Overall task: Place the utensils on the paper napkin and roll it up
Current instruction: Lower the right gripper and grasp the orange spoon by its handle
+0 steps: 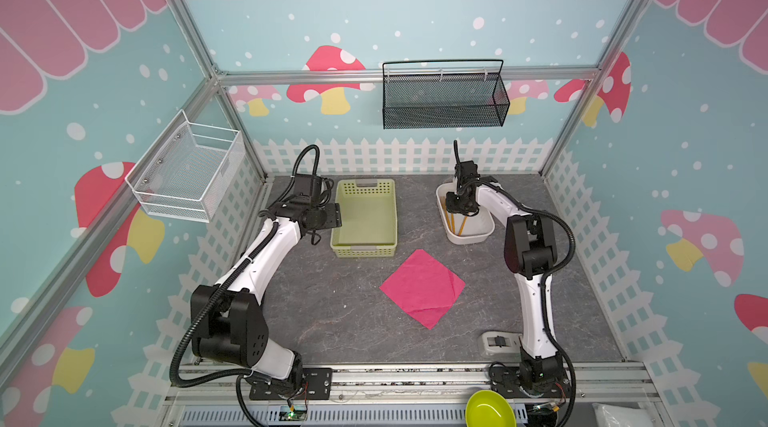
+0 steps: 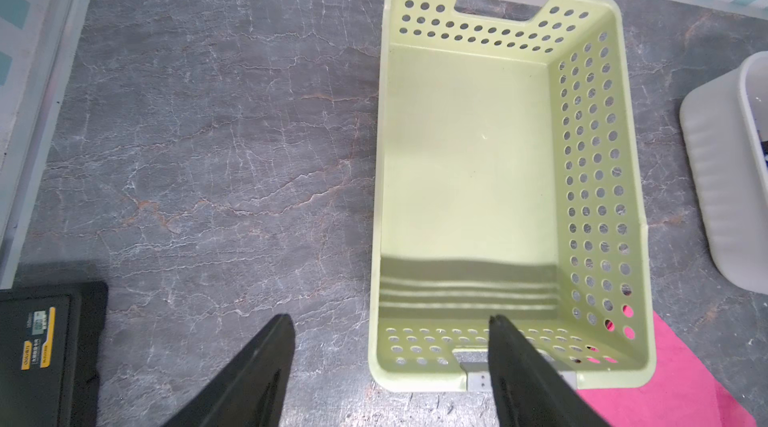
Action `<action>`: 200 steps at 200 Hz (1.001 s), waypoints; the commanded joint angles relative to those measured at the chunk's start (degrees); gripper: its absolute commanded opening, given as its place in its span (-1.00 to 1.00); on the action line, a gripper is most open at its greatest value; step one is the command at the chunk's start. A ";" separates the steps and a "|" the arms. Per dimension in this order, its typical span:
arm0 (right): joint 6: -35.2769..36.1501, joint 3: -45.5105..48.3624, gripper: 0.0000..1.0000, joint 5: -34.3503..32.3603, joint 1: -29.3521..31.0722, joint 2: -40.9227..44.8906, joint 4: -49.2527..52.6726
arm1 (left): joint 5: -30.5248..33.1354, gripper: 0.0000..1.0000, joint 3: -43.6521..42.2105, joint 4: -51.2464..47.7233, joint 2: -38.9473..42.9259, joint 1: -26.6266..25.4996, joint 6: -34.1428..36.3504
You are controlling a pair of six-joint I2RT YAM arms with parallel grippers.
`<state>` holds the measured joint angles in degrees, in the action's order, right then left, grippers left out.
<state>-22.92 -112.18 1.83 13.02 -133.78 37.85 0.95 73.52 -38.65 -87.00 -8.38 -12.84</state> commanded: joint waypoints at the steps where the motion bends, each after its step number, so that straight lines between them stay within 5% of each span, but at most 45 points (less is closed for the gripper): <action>1: 0.50 -1.31 -0.60 -1.82 -0.10 -0.60 2.10 | 0.92 0.51 -0.60 0.40 0.39 0.03 0.10; 200: -1.25 -3.92 -0.64 -5.69 0.46 -5.67 3.49 | 1.41 0.51 -0.37 -0.08 0.43 0.03 0.10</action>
<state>-23.66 -114.43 -2.55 13.15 -137.01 38.94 1.48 73.52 -38.68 -87.00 -8.38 -12.84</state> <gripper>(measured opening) 0.183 0.754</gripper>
